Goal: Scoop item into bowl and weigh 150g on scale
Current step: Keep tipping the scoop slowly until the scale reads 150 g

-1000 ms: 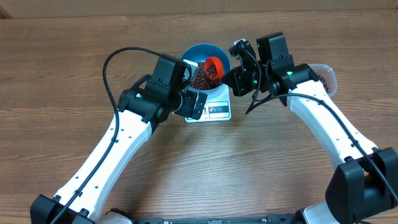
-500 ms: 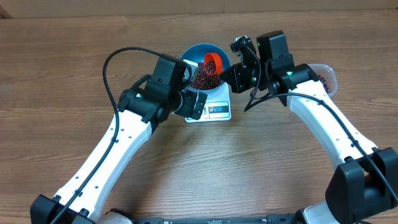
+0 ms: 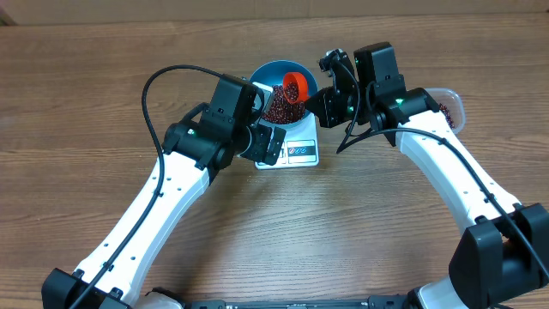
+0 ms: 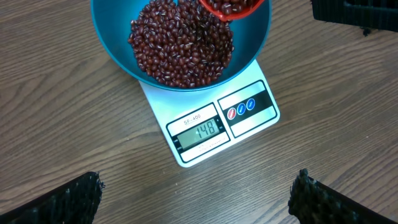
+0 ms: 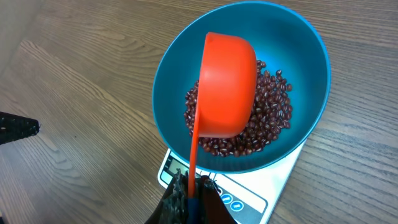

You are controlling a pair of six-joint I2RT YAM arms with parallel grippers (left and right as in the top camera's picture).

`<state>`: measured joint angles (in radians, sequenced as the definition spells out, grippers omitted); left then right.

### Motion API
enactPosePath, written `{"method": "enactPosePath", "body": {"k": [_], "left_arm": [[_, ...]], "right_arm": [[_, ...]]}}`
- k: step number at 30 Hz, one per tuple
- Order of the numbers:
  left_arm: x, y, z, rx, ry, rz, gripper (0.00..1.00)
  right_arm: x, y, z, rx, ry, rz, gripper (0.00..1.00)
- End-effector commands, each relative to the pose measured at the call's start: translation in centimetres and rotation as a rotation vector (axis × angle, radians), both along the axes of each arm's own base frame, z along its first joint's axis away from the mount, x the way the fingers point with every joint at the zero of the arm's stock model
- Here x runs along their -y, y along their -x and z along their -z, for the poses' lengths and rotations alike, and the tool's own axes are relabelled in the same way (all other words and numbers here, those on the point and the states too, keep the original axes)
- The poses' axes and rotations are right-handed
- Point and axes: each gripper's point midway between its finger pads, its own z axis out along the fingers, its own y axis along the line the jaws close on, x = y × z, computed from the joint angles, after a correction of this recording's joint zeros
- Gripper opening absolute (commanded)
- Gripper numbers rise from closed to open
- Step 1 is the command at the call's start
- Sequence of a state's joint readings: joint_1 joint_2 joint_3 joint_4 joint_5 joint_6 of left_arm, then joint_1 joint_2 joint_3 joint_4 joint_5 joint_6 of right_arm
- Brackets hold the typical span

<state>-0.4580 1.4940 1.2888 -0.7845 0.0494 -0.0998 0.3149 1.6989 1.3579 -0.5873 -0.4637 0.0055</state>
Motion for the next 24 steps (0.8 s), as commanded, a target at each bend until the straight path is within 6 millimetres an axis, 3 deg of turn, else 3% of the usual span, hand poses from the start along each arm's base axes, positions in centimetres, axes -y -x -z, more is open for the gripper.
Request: {"method": "enactPosePath", "body": {"k": [1,24], "left_arm": [[0.15,0.16,-0.27,0.010,0.003,0.021,1.00],[0.15,0.16,-0.27,0.010,0.003,0.022,1.00]], "right_arm": [[-0.05,-0.52,-2.52,0.061,-0.018,0.009,0.04],[-0.15,-0.43,-2.56,0.066,-0.018,-0.004,0.04]]}}
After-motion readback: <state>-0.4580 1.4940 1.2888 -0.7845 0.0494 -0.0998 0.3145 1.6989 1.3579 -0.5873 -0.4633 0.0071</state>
